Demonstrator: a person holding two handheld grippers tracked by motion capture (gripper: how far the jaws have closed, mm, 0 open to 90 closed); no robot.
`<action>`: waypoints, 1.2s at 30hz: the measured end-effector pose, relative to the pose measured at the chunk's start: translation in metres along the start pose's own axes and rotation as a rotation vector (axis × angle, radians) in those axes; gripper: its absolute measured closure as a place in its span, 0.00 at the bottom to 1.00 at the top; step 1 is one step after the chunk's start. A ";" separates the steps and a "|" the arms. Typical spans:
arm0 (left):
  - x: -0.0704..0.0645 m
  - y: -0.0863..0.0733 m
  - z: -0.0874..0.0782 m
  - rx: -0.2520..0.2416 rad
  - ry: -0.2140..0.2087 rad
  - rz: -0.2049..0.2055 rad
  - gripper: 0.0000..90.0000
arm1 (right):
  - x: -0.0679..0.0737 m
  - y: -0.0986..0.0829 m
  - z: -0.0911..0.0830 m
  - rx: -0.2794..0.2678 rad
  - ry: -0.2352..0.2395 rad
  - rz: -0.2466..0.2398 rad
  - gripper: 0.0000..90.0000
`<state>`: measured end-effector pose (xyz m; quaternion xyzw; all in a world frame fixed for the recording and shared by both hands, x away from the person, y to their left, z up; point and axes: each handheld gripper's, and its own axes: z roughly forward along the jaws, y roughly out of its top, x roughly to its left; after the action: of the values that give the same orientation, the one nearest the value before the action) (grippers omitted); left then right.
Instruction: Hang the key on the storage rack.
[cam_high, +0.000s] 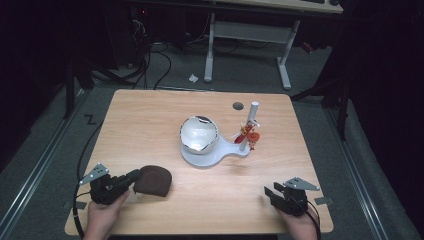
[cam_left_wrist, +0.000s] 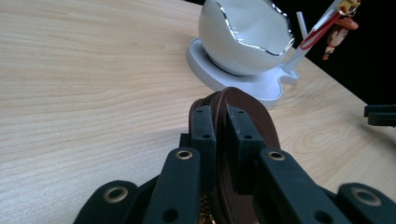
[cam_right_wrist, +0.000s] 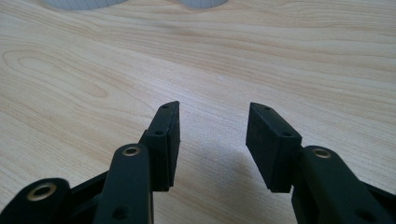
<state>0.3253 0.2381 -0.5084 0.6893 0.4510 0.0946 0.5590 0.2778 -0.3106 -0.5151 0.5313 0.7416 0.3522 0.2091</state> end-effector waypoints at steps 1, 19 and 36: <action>0.000 0.000 0.000 0.000 0.000 0.000 0.92 | 0.000 0.000 0.000 0.000 -0.002 0.001 0.61; -0.008 0.007 -0.009 -0.082 0.002 0.043 0.93 | 0.000 0.003 0.006 0.000 -0.019 0.003 0.62; -0.025 0.017 -0.011 -0.130 0.025 0.085 0.93 | 0.002 0.005 0.005 -0.019 -0.007 -0.011 0.62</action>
<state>0.3126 0.2280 -0.4802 0.6688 0.4212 0.1559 0.5925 0.2836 -0.3062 -0.5141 0.5263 0.7404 0.3563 0.2187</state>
